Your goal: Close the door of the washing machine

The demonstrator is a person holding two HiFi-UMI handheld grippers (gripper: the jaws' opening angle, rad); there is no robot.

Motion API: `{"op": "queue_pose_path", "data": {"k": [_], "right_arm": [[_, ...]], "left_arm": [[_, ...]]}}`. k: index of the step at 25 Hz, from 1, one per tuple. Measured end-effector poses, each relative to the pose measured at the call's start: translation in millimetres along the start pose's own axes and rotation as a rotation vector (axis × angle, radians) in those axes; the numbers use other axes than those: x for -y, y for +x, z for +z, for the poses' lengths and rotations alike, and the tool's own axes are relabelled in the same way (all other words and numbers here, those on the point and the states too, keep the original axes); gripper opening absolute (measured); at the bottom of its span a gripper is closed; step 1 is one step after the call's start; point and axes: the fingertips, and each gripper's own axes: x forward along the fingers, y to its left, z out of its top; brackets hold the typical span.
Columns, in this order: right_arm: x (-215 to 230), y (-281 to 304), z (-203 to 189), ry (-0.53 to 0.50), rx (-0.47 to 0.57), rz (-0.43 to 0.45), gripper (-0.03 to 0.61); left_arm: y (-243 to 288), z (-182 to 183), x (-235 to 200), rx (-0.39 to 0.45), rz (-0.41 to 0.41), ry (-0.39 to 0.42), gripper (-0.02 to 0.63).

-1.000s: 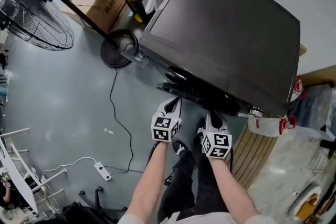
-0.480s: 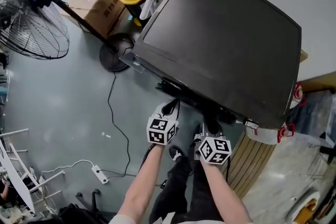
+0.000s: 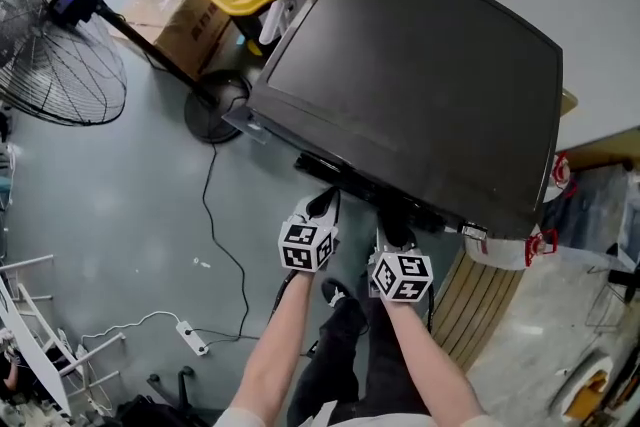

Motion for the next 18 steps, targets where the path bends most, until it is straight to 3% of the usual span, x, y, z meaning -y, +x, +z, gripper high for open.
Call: {"op": "queue_pose_path", "data": {"k": [4,8,12,16,18], "right_arm": [[-2,-7,-3,-0.054,-0.054,0.045,0.003],[2,-21,3,-0.062,-0.083,0.034,0.003],[-17,-37,-1,-0.079,-0.12,0.051,0.003],[-39,-59,-2,-0.183,-0.151,0.101,0.003],[-45,-65,-1,-0.176,-0.15,0.097,0.003]], "left_arm": [[-8,0,-2,0.007,-0.01,-0.02,0.0],[-23,-8,10,-0.028,-0.012,-0.03,0.0],[-49,-14,21,-0.099,-0.018,-0.011,0.0],[-67,-4,33,-0.1,-0.042,-0.015,0.0],[-74,2,33,-0.104,-0.041,0.006,0.0]]}}
